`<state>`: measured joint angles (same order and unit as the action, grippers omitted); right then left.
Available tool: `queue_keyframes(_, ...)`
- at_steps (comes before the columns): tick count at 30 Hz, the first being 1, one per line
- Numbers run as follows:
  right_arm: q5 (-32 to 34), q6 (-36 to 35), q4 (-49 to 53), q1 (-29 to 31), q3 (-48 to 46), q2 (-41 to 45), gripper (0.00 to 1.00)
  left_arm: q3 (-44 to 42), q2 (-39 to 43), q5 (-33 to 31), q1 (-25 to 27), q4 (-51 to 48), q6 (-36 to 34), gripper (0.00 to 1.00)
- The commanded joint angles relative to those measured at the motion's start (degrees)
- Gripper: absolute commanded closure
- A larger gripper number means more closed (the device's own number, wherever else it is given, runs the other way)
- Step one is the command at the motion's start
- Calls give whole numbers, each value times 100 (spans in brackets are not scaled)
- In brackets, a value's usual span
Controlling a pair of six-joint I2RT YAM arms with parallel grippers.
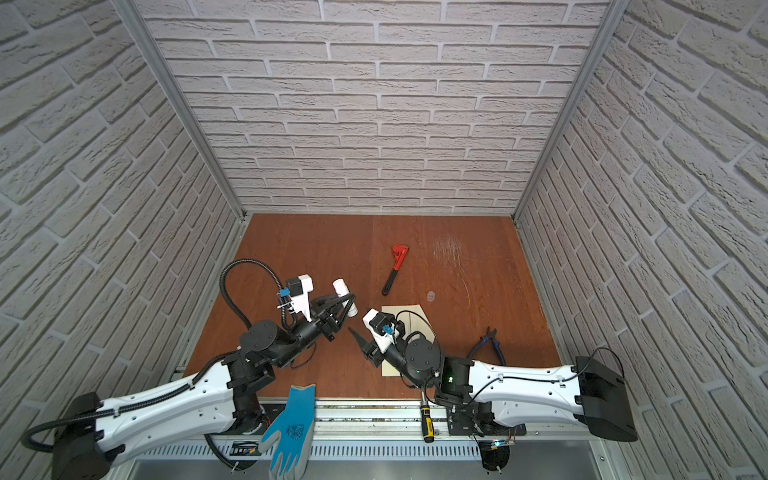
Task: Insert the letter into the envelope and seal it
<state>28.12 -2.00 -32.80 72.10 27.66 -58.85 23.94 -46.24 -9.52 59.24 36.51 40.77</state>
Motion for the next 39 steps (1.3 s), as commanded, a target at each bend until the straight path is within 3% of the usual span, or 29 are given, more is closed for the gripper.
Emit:
queue_keyframes(1, 238, -97, -614, 61, 187, -162, 43, -89, -13, 185, -27, 761, 84, 100)
queue_keyframes(8, 315, -90, -685, 78, 371, -475, 54, -171, -70, 263, -18, 937, 77, 100)
queue_keyframes(15, 554, -20, -569, 82, 472, -496, 57, -223, -109, 294, -18, 971, 61, 100)
queue_keyframes(25, 643, 119, -351, 84, 609, -593, 76, -254, -300, 353, -2, 1134, 88, 100)
queue_keyframes(30, 631, 198, -128, 77, 655, -553, 76, -261, -333, 351, 0, 1165, 80, 100)
queue_keyframes(36, 328, 422, 253, 78, 738, -376, 93, -291, -301, 433, 0, 1148, -20, 100)
queue_keyframes(39, -40, 633, 598, 77, 789, -182, 94, -379, -157, 623, -39, 1124, -210, 100)
